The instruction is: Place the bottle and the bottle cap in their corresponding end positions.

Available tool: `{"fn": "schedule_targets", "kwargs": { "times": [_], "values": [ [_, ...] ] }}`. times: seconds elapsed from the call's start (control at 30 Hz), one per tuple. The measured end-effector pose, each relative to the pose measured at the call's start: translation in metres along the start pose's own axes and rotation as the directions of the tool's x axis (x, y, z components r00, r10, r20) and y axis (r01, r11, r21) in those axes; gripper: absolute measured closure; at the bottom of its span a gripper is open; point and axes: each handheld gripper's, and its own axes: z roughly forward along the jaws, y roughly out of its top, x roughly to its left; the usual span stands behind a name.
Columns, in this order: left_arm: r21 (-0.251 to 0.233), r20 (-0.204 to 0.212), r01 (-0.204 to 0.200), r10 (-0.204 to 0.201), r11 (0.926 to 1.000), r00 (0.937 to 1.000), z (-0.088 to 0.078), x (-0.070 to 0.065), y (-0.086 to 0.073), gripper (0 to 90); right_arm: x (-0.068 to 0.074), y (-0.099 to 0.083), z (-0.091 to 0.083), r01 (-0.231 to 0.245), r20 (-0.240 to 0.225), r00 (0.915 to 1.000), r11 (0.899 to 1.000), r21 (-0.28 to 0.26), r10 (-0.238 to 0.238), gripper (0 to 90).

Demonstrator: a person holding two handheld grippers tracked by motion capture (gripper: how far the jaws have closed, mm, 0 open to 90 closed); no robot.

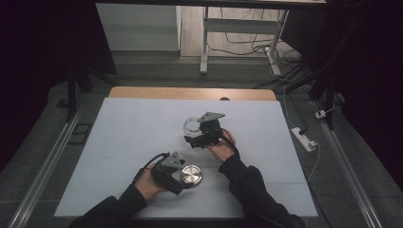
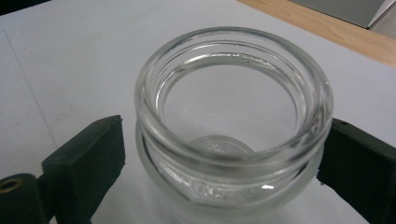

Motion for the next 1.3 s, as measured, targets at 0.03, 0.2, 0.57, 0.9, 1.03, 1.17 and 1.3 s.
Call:
{"fn": "schedule_targets", "kwargs": {
  "times": [0.03, 0.2, 0.57, 0.9, 1.03, 1.17, 1.3],
  "values": [
    [-0.006, 0.002, 0.008, -0.008, 0.9999, 1.0000, -0.003, 0.000, -0.001, 8.9, 0.000, 0.000, -0.002, 0.002, -0.001, 1.0000, 1.000, -0.001, -0.002, 2.3],
    [-0.020, 0.005, 0.042, -0.042, 0.9989, 0.9991, -0.012, 0.005, -0.004, 7.3, 0.000, -0.001, -0.009, -0.006, -0.004, 1.0000, 1.000, -0.001, 0.006, 0.3],
    [-0.043, -0.005, 0.103, -0.103, 0.9938, 0.9946, -0.031, 0.009, -0.009, 2.2, 0.003, -0.005, -0.026, -0.002, -0.022, 0.9998, 1.000, 0.000, 0.002, 0.0],
    [-0.053, -0.032, 0.146, -0.148, 0.9879, 0.9885, -0.044, 0.012, -0.017, 0.0, 0.006, -0.011, -0.045, -0.002, -0.044, 0.9990, 1.000, -0.009, 0.002, 0.0],
    [-0.073, -0.031, 0.174, -0.177, 0.9820, 0.9838, -0.052, 0.014, -0.022, 0.0, 0.009, -0.014, -0.052, -0.012, -0.059, 0.9982, 1.000, -0.012, 0.011, 0.0],
    [-0.083, -0.038, 0.188, -0.192, 0.9786, 0.9807, -0.058, 0.014, -0.026, 0.0, 0.012, -0.017, -0.059, -0.017, -0.072, 0.9973, 1.000, -0.013, 0.016, 0.0],
    [-0.091, -0.052, 0.197, -0.202, 0.9762, 0.9779, -0.065, 0.012, -0.030, 0.0, 0.014, -0.021, -0.063, -0.018, -0.079, 0.9967, 1.000, -0.008, 0.018, 0.0]
  ]
}}
